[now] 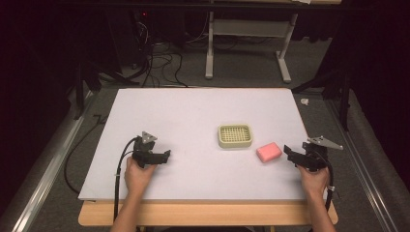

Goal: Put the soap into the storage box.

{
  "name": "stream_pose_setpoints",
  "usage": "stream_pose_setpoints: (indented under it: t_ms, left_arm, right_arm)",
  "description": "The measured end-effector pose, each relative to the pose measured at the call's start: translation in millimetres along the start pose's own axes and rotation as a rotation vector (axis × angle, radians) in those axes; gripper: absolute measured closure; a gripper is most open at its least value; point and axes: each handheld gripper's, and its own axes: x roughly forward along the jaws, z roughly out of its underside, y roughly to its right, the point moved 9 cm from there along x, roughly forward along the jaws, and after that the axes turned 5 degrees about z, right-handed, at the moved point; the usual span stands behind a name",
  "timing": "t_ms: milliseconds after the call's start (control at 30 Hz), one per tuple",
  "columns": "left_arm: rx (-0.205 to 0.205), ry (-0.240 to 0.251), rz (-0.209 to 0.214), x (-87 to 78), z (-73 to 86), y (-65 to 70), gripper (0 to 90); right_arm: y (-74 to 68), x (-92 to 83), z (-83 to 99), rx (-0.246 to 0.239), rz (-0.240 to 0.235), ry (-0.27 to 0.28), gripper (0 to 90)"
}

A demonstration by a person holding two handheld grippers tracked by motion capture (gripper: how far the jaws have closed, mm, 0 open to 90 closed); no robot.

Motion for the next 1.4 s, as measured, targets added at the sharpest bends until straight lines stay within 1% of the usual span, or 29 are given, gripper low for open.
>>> stream_pose_setpoints:
  t_ms: [100, 267, 367, 400, 433, 500, 600, 733, 867, 900, 933, 1067, 1100, 1167, 1400]
  left_arm:
    - [0.001, 0.0, 0.0, 0.0, 0.0, 0.0, 13.3]
    - [-0.001, -0.001, 0.002, -0.2, 0.0, -0.1, 13.4]
    - [-0.003, -0.001, 0.004, -0.4, 0.1, -0.1, 13.7]
    - [-0.003, 0.0, 0.004, -0.3, 0.1, -0.1, 13.7]
    - [-0.003, 0.0, 0.005, -0.4, 0.1, -0.1, 13.8]
    - [-0.004, 0.001, 0.004, -0.4, 0.0, -0.1, 13.9]
    - [-0.004, 0.001, 0.004, -0.4, 0.0, -0.1, 14.0]
    - [-0.004, 0.001, 0.004, -0.4, 0.0, -0.1, 14.0]
    - [-0.005, 0.002, 0.003, -0.3, -0.1, -0.2, 14.1]
    - [-0.005, 0.002, 0.003, -0.3, -0.1, -0.2, 14.1]
    - [-0.006, 0.002, 0.003, -0.3, -0.1, -0.2, 14.1]
    - [-0.005, 0.001, 0.004, -0.4, 0.0, -0.2, 14.1]
    - [-0.005, 0.002, 0.003, -0.4, 0.0, -0.2, 14.1]
    - [-0.005, 0.002, 0.003, -0.3, 0.0, -0.2, 14.1]
    - [-0.007, 0.003, 0.005, -0.4, -0.1, -0.4, 14.3]
  right_arm:
    - [-3.9, -6.3, -2.1, -0.001, -0.019, 0.027, 19.5]
    - [-12.5, -13.4, -2.9, -0.014, -0.041, 0.048, 17.9]
    - [-19.9, -15.2, -1.2, -0.022, -0.058, 0.039, 17.1]
    - [-22.7, -15.7, -0.8, -0.036, -0.063, 0.041, 16.7]
    - [-25.0, -16.2, -0.1, -0.034, -0.066, 0.038, 16.0]
    - [-31.2, -16.9, 0.8, -0.048, -0.078, 0.038, 14.3]
    - [-38.3, -16.9, 1.3, -0.073, -0.087, 0.033, 13.3]
    - [-47.0, -14.4, 0.9, -0.087, -0.101, 0.029, 12.4]
    - [-54.5, -11.3, 0.0, -0.118, -0.101, 0.019, 12.2]
    - [-57.1, -10.5, -0.1, -0.114, -0.103, 0.015, 12.2]
    - [-57.9, -9.7, -0.3, -0.124, -0.103, 0.014, 12.1]
    - [-64.3, -5.8, -1.0, -0.133, -0.101, 0.001, 12.1]
    - [-65.0, -4.6, -1.5, -0.143, -0.1, -0.001, 12.1]
    - [-67.2, -2.2, -2.1, -0.144, -0.1, -0.007, 12.0]
    - [-73.4, 5.3, -4.6, -0.164, -0.077, -0.037, 11.9]
